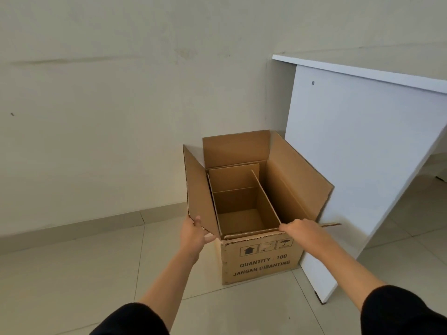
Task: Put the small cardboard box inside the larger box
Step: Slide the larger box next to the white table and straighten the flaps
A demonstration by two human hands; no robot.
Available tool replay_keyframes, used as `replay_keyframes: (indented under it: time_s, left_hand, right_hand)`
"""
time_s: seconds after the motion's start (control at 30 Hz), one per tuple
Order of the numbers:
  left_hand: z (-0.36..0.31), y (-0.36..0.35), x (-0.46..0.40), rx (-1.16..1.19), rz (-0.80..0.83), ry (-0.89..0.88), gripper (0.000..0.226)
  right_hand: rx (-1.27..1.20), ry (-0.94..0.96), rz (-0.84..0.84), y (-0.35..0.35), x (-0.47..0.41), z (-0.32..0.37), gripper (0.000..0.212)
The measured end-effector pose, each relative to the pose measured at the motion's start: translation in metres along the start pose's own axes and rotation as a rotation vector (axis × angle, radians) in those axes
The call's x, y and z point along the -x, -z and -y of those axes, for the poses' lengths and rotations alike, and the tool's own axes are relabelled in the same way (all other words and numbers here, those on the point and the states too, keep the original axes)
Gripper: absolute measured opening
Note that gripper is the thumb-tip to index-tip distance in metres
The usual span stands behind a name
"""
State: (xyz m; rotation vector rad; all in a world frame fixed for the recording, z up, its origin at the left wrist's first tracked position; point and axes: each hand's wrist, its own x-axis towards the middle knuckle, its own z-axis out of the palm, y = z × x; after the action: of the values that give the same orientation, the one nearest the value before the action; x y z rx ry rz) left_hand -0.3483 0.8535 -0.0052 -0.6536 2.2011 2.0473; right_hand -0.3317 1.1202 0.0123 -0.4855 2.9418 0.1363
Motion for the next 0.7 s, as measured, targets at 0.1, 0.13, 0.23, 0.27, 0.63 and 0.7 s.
replay_keyframes:
  time_s: [0.1, 0.13, 0.23, 0.27, 0.63, 0.7]
  left_hand:
    - [0.003, -0.017, 0.003, -0.037, -0.004, -0.056, 0.039]
    - [0.003, -0.02, 0.004, -0.07, -0.011, -0.078, 0.04]
    - [0.002, -0.02, 0.006, -0.132, -0.018, -0.107, 0.04]
    - [0.002, -0.019, 0.006, -0.148, -0.02, -0.114, 0.04]
    - [-0.017, -0.043, 0.009, -0.518, -0.002, -0.267, 0.051]
    - [-0.018, -0.044, 0.009, -0.544, 0.001, -0.274, 0.052]
  right_hand:
    - [0.004, -0.032, 0.008, -0.001, 0.004, -0.013, 0.021]
    - [0.008, -0.035, 0.002, -0.001, 0.003, -0.014, 0.019]
    - [0.045, -0.041, -0.005, 0.003, -0.004, -0.014, 0.017]
    - [0.044, -0.042, -0.01, 0.003, -0.007, -0.014, 0.016]
    - [-0.024, -0.062, -0.031, 0.005, -0.025, -0.017, 0.012]
    - [-0.016, -0.072, -0.032, 0.011, -0.032, -0.019, 0.011]
